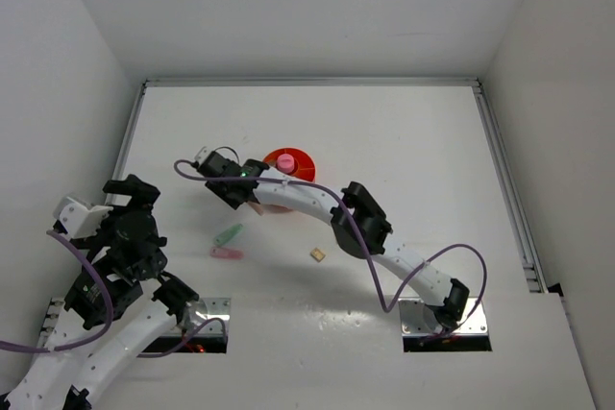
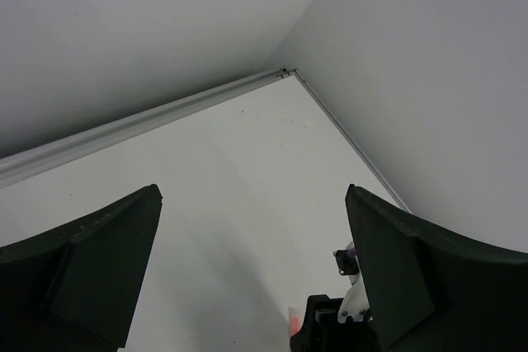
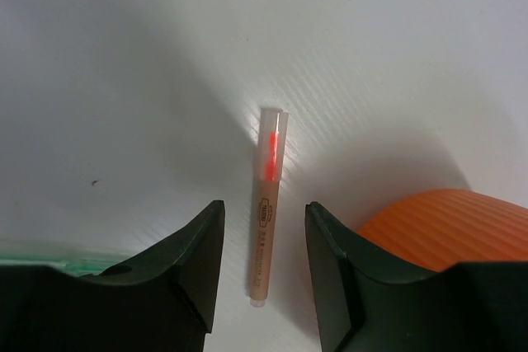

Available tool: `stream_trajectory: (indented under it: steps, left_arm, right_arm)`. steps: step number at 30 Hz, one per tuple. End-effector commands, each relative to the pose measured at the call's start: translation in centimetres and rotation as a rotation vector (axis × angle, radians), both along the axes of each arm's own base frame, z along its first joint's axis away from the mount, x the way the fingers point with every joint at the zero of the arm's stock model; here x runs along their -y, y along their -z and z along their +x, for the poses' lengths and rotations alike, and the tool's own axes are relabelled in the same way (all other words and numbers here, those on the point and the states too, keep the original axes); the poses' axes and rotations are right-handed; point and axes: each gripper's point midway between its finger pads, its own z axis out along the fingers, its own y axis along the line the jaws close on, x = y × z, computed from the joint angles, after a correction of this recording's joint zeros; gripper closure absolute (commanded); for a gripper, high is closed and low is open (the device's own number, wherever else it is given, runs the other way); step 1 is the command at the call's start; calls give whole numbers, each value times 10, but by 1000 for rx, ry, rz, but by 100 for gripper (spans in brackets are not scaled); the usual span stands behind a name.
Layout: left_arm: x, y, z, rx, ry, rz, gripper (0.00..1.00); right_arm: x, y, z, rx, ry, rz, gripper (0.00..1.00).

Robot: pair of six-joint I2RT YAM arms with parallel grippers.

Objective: Sort the stationery into containers
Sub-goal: Pick up the pen from the center of the board.

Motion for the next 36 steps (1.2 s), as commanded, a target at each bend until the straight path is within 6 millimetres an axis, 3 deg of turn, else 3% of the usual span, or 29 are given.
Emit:
stream_trajectory:
  steps: [1,12,21,31,36]
  left_arm:
    - [-1,-3,1,3,-11,4,0]
    - [-1,-4,1,4,-10,5,0]
    - [-1,-4,0,12,-10,0,0]
    - [-1,-4,0,12,-10,0,0]
    - [-1,-4,0,12,-10,0,0]
  right_arm:
    - [-4,3,9,5,26,36,55]
    - [-4,30,2,-37,-11,7,55]
    - [0,35,10,-46,0,13,55]
    - [10,63,-12,-237,-20,28,55]
    - [13,65,-17,-287,-15,39,57]
